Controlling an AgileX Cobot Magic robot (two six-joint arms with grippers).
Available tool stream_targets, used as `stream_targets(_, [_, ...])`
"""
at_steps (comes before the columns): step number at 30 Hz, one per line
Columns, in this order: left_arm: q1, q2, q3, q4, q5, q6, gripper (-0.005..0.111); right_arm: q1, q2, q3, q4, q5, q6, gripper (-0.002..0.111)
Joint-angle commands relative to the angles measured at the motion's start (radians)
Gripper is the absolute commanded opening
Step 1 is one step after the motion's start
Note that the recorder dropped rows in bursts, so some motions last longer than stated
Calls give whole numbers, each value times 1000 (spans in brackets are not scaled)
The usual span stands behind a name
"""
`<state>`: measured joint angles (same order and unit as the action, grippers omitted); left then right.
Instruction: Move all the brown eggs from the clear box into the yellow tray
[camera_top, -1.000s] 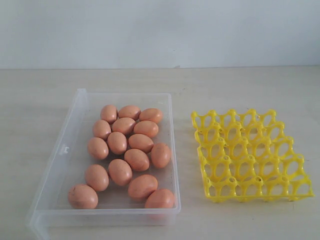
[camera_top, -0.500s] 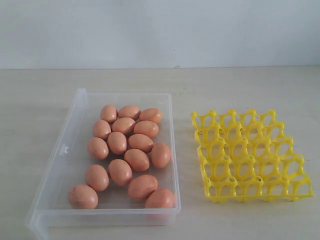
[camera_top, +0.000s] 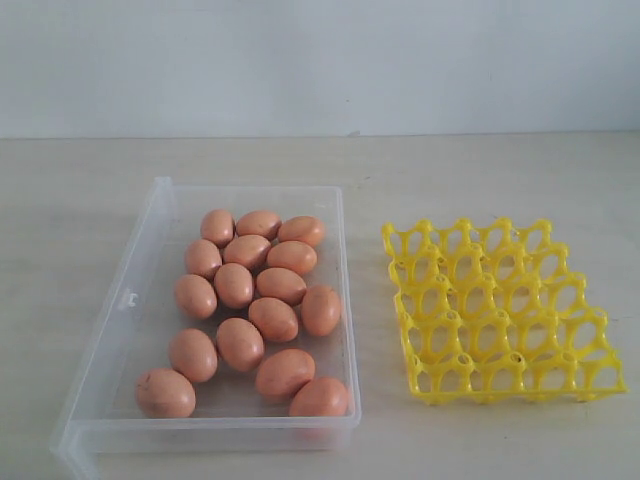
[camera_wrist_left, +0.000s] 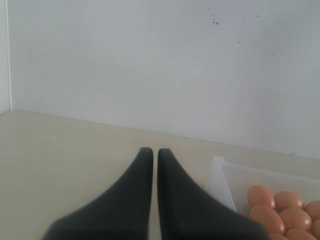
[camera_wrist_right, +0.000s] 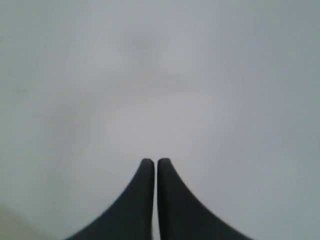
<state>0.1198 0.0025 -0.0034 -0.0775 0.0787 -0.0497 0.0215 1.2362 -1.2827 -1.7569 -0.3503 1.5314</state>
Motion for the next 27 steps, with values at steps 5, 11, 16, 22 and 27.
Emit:
stream_targets(5, [-2,-2,3,-9,-4,-9,4,-1,-89,-6,264,755,-749,0])
stream_targets(11, [-2,-2,3,-9,-1,-9,4,-1,5,-8,1258,926,-1698,0])
stream_targets(16, [-2,-2,3,-9,-1,-9,4,86,169,-58,1929,1138,-2128,0])
stream_targets(22, [-2,-2,3,-9,-1,-9,4,351,404,-178,2002,1257,-2084,0])
stream_targets(27, [-2,-2,3,-9,-3,-9,4,539,582,-301,1948,1227,-1992,0])
